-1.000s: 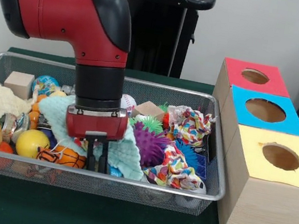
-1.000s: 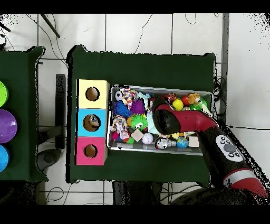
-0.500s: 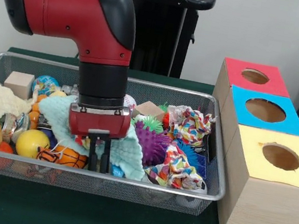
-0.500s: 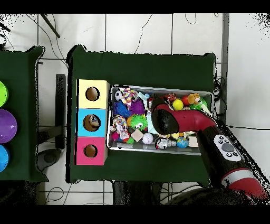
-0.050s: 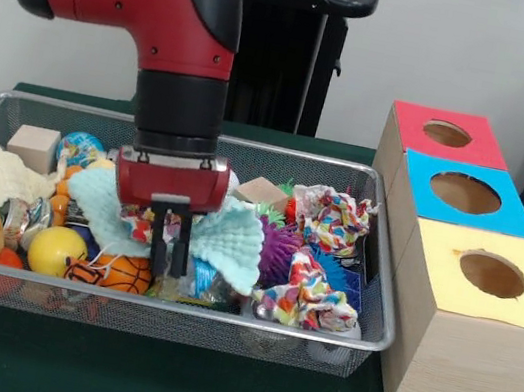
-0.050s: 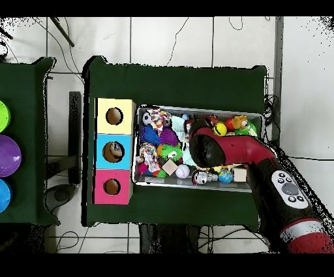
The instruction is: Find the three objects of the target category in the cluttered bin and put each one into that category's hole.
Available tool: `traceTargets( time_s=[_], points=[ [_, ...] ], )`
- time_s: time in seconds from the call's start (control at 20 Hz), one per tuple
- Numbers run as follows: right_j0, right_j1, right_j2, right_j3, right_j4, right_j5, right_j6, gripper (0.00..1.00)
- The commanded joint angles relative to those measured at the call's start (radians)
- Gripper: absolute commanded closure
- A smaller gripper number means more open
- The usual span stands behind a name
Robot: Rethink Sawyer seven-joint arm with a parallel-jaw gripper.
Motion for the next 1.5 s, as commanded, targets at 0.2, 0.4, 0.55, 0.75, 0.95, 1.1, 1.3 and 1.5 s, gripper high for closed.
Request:
traceTargets(
  time_s=[0.2, 0.4, 0.55, 0.75, 0.95, 1.1, 1.3, 1.5],
  points=[
    [0.003, -0.169, 0.054, 0.125, 0.084, 0.165, 0.038, 1.00],
    [0.002, -0.201, 0.055, 0.150, 0.105, 0.179, 0.037, 1.00],
    [0.008, -0.213, 0.045, 0.164, 0.111, 0.175, 0.043, 1.00],
    [0.019, -0.208, 0.031, 0.168, 0.109, 0.161, 0.049, 1.00],
    [0.026, -0.192, 0.021, 0.168, 0.102, 0.137, 0.056, 1.00],
    [0.030, -0.193, 0.016, 0.171, 0.101, 0.129, 0.062, 1.00],
    [0.034, -0.192, 0.012, 0.171, 0.102, 0.127, 0.066, 1.00],
    [0.033, -0.186, 0.010, 0.174, 0.099, 0.118, 0.066, 1.00]
  ],
)
